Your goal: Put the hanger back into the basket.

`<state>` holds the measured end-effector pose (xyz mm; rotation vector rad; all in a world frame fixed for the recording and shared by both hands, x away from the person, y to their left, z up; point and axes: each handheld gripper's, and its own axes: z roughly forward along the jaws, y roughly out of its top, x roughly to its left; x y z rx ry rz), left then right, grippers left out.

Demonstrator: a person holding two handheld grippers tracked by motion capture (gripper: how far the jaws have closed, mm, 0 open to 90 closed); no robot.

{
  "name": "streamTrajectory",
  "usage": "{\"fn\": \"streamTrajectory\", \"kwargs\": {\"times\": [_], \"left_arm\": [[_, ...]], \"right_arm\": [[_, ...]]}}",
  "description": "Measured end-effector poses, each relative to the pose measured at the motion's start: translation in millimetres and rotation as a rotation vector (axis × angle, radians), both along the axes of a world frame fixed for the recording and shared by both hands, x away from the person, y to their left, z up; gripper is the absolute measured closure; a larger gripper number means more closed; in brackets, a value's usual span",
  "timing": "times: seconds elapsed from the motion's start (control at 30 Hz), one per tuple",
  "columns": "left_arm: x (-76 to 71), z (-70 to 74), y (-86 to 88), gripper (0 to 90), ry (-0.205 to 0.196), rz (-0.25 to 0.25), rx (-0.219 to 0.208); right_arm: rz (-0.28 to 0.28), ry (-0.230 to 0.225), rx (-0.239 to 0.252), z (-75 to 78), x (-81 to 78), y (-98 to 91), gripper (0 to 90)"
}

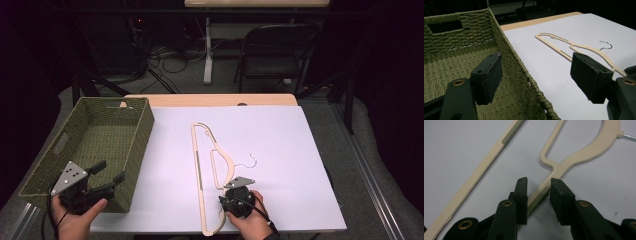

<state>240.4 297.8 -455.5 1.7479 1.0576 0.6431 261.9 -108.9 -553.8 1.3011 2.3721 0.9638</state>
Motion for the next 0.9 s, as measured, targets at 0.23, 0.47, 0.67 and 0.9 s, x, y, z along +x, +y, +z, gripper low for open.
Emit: {"fn": "streamTrajectory", "kwargs": {"times": [0.23,0.47,0.67,0.9], "left_arm": [[0.3,-0.4,-1.5,26.0,0.002,-0.004,0.003],[0.6,0.0,-2.6,26.2,0.000,-0.008,0.007],[0.7,-0.3,-3.6,26.3,0.001,-0.007,0.006],[0.8,-0.1,-3.7,26.2,0.001,-0.007,0.006]], "right_arm": [[-0.056,0.035,-0.020,3.2,-0.6,-24.2,70.6],[-0.101,0.061,-0.009,4.9,3.0,-49.1,74.9],[-0.108,0.079,-0.013,7.0,9.4,-65.3,77.0],[-0.097,0.076,-0.031,8.1,13.3,-85.7,78.1]]}}
